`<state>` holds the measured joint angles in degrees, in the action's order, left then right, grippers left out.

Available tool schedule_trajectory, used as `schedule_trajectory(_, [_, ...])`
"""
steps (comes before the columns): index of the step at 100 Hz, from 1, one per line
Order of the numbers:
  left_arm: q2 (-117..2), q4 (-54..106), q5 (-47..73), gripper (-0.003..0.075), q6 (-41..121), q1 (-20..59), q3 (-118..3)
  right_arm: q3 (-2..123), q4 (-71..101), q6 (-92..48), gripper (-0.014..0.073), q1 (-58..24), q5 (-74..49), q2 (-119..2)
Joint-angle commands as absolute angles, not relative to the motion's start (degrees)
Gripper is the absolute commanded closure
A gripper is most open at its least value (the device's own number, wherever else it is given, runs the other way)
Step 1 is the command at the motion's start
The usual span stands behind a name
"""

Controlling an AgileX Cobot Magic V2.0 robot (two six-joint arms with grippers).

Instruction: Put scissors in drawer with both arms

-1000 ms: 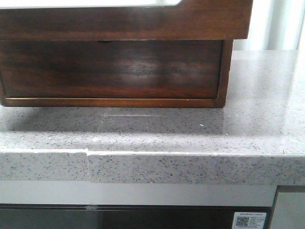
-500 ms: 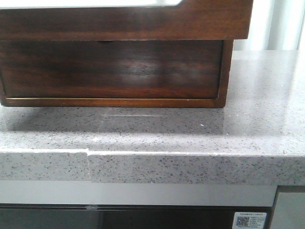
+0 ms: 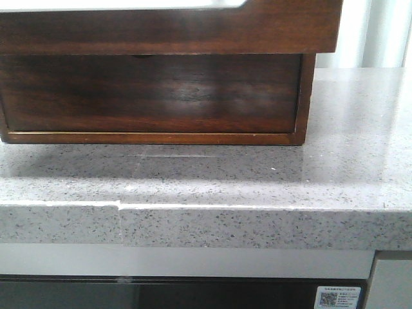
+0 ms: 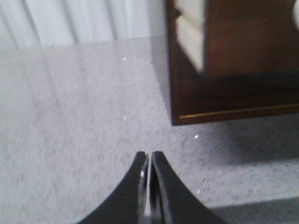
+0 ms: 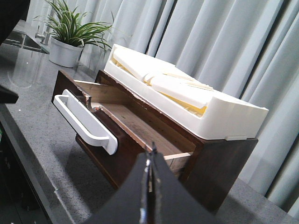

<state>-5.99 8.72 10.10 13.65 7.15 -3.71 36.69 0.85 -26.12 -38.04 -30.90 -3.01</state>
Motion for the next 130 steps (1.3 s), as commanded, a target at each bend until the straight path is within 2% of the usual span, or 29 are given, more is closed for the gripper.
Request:
schedule_trajectory(1, [-3.73, 4.64, 0.00, 0.0739, 2.94, 7.21, 0.27, 37.75, 0.48, -25.97, 0.0645, -37.78, -25.93, -3.98])
schedule_trajectory(6, [-1.92, 4.52, 0.00, 0.0739, 1.57, 7.21, 1.59, 37.75, 0.48, -25.97, 0.0645, -37.78, -25.93, -3.98])
schedule_trajectory(26, [0.56, 3.09, 16.76, 0.0739, 1.57, 7.10, 1.44, 37.75, 0.48, -25.97, 0.0645, -37.78, -25.93, -4.09])
schedule_trajectory(130, [1.89, 3.59, 17.21, 0.0739, 1.57, 7.10, 1.44, 37.64, 0.34, -25.97, 0.0645, -37.67, -26.42, -4.09])
